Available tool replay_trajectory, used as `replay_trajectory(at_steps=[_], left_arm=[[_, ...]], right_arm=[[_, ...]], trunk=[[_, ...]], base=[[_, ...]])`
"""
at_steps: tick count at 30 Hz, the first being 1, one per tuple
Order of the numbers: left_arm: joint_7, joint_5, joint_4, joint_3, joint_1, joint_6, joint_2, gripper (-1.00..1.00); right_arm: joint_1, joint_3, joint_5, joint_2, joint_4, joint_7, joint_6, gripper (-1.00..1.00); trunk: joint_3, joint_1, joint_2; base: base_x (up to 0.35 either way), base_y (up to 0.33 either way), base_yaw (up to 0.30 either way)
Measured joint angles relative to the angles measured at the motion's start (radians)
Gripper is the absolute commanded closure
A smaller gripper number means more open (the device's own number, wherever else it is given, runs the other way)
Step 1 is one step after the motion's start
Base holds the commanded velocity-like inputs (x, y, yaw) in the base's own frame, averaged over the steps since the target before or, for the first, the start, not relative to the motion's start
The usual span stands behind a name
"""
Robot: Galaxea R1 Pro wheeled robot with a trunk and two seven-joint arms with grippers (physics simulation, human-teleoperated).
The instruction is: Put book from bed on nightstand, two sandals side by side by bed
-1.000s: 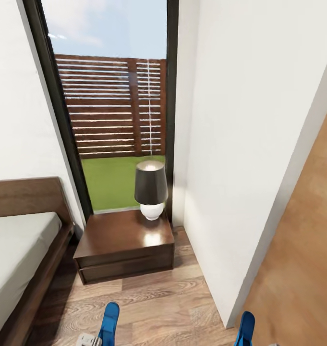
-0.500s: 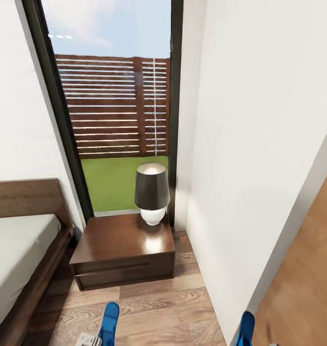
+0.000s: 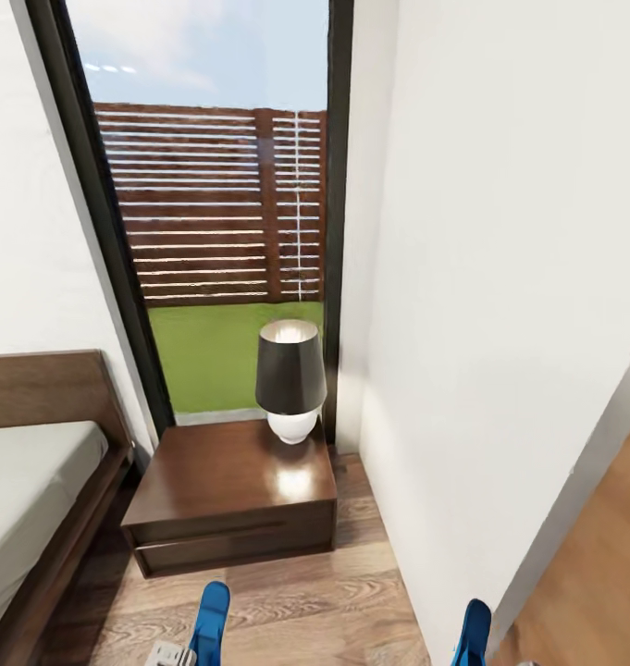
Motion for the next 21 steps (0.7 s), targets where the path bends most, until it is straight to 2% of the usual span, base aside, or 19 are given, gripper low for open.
replay_trajectory(at_steps=[5,21], left_arm=[[0.000,0.000,0.000,0.000,0.000,0.000,0.000,1.00],[0.000,0.000,-0.001,-0.001,0.000,0.000,0.000,1.00]], right_arm=[[0.000,0.002,0.001,0.001,0.000,0.000,0.000,1.00],[0.000,0.003,0.001,0.003,0.001,-0.001,0.000,1.00]], trunk=[[0.000,0.000,0.000],[0.000,0.000,0.000]], base=[[0.158,0.000,0.142],[0.019,-0.007,0.285]])
